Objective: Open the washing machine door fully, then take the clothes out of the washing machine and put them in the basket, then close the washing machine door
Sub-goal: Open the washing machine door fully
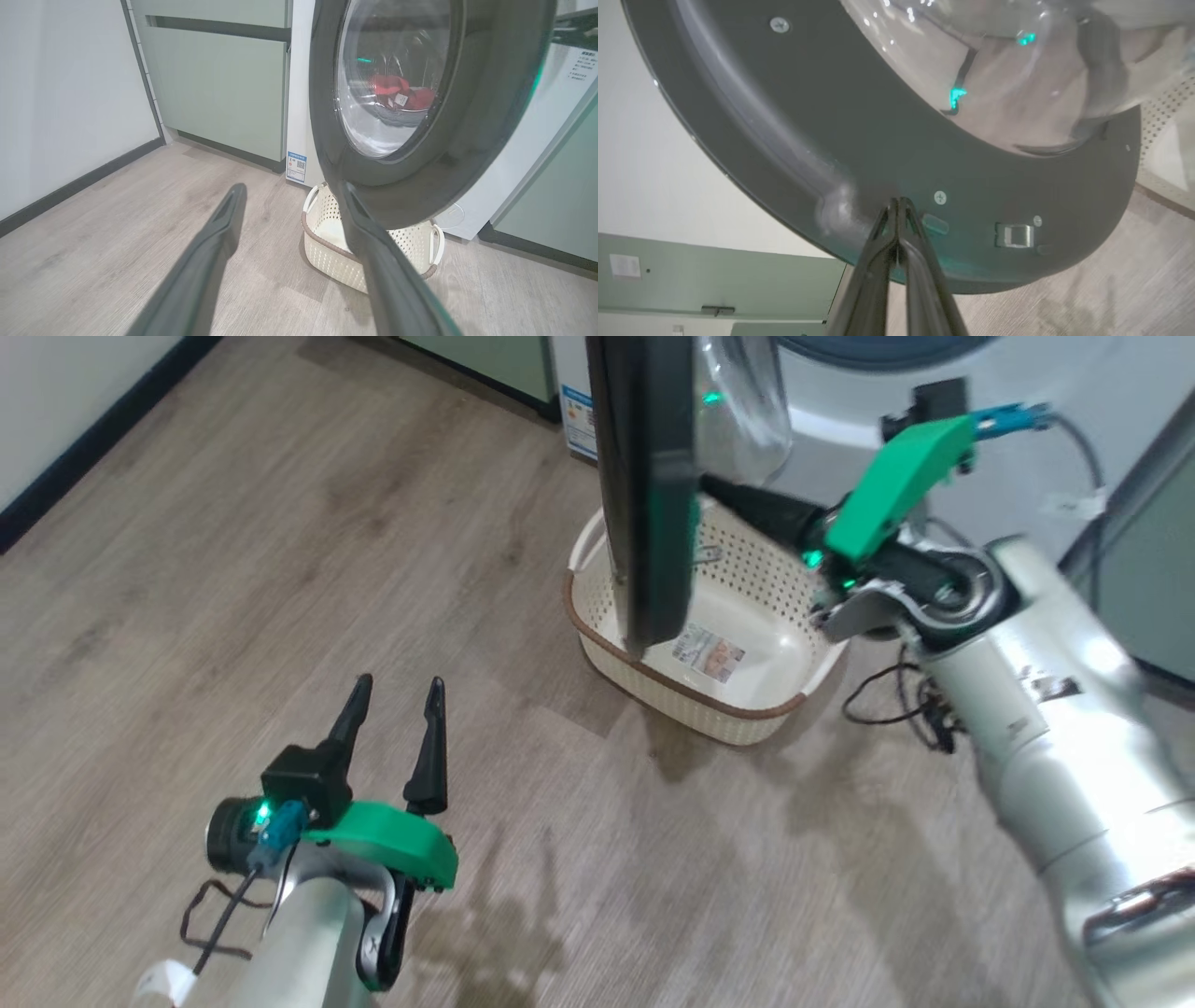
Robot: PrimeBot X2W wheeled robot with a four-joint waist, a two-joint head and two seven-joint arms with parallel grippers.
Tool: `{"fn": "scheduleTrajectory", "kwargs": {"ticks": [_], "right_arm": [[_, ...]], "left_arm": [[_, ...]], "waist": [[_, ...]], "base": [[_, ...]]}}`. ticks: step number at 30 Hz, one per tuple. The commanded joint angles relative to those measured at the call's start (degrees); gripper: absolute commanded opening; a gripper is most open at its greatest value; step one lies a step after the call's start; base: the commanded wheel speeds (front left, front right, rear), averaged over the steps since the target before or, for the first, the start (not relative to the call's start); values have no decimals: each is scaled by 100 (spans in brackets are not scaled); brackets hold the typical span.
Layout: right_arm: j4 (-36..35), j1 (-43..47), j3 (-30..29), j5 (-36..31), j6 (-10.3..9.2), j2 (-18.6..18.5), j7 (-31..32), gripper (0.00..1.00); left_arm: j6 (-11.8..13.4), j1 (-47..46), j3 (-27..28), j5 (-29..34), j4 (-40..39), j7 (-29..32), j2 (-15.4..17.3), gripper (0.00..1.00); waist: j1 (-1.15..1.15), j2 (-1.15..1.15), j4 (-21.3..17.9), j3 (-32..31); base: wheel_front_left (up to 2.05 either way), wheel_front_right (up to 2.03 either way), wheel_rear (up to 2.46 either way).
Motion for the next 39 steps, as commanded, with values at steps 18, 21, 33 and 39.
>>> {"fn": "scheduleTrajectory", "kwargs": {"ticks": [18, 21, 33, 39], "right_arm": [[-307, 53, 104, 395, 43, 563, -629, 0], [-411, 323, -149, 505, 43, 541, -837, 0], [-1035, 1562, -437, -80, 43, 186, -1890, 100], [-1251, 2055, -384, -558, 43, -194, -3043, 100]], "left_arm": [[62, 88, 227, 138, -179, -54, 106, 100], [9, 130, 326, 272, -120, -54, 106, 100], [-246, 302, 962, 583, -145, -54, 496, 100], [-372, 300, 1188, 596, -161, -54, 641, 100]], "waist": [[0, 0, 134, -189], [0, 0, 49, -413], [0, 0, -1094, -1020], [0, 0, -1575, -1089]], "base": [[0, 0, 0], [0, 0, 0], [0, 0, 0], [0, 0, 0]]}}
